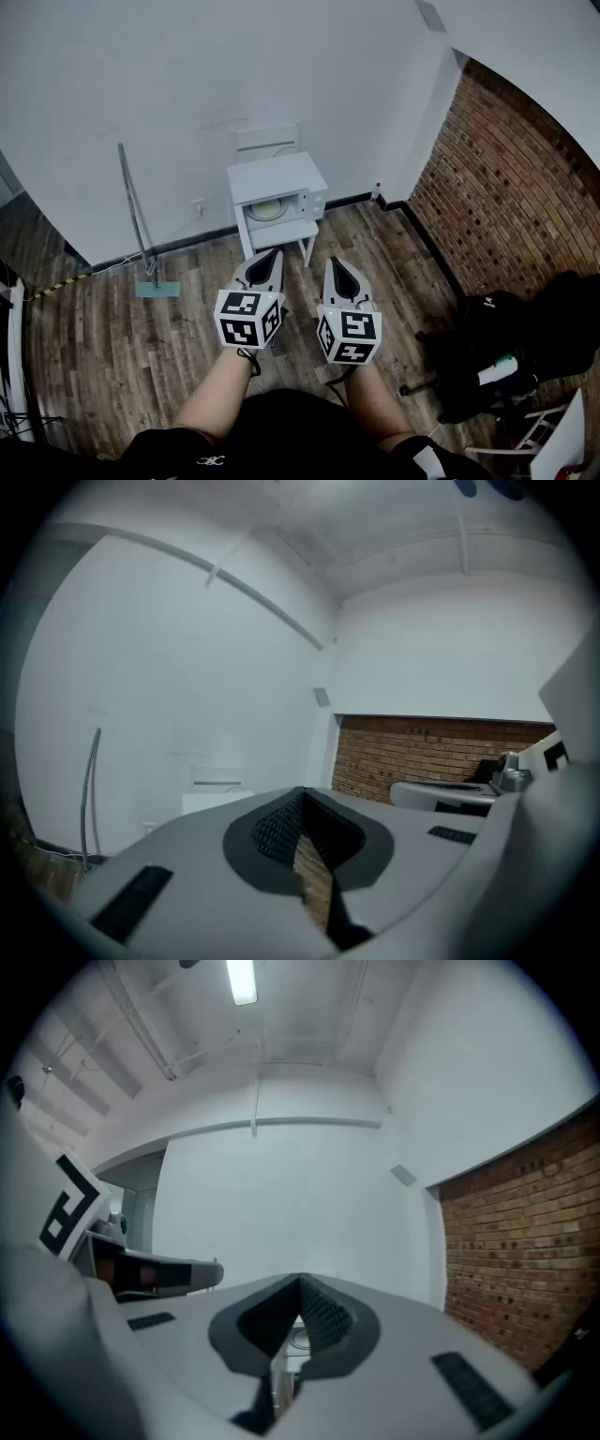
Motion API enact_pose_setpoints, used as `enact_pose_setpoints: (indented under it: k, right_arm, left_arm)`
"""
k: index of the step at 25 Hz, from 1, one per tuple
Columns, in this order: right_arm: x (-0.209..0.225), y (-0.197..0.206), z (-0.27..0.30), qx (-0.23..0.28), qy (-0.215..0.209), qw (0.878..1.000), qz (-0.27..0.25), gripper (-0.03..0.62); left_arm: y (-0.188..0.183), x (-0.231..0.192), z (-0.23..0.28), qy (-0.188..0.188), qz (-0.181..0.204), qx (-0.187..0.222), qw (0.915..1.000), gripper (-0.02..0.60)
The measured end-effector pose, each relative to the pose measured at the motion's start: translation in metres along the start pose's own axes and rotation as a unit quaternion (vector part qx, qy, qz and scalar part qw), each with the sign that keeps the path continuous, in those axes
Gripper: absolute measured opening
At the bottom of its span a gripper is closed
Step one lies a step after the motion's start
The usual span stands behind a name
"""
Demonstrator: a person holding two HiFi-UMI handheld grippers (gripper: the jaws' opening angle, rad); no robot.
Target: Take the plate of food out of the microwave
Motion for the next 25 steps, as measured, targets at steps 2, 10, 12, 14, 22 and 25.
enact_pose_setpoints:
  k: [2, 10, 12, 14, 22, 25]
  right_arm:
    - [0.008, -0.001, 0.0, 0.002, 0.002, 1.0, 0.004, 0.006]
    - [0.039, 0.003, -0.009, -0.002, -0.013, 1.0, 0.018, 0.008]
    - [0.043, 0.006, -0.011, -0.006, -0.016, 1.0, 0.017, 0.008]
    - [0.046, 0.009, -0.013, -0.01, -0.018, 1.0, 0.016, 0.007]
    - [0.056, 0.018, -0.003, -0.024, -0.018, 0.999, 0.012, 0.008]
    - [0.061, 0.023, 0.018, -0.033, -0.013, 0.999, 0.012, 0.008]
  left_arm:
    - [0.0, 0.005, 0.005, -0.002, 0.0, -0.002, 1.0, -0.005]
    - [0.005, 0.032, 0.017, -0.015, 0.0, -0.009, 0.9998, -0.005]
    - [0.01, 0.036, 0.017, -0.018, 0.0, -0.013, 0.9998, -0.005]
    - [0.014, 0.038, 0.017, -0.02, -0.001, -0.018, 0.9996, -0.005]
    - [0.023, 0.032, 0.035, -0.021, -0.014, -0.024, 0.9994, -0.005]
    - [0.026, 0.02, 0.055, -0.016, -0.02, -0.026, 0.9994, -0.005]
Point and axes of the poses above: the fingertips, and each gripper's own axes: z forward along the fingers, x to its right, y out of its underside, the point moved 6 cm from there along -z, backward along the fingers, and after that the axes turned 5 degrees about z, right-handed, at the moved point
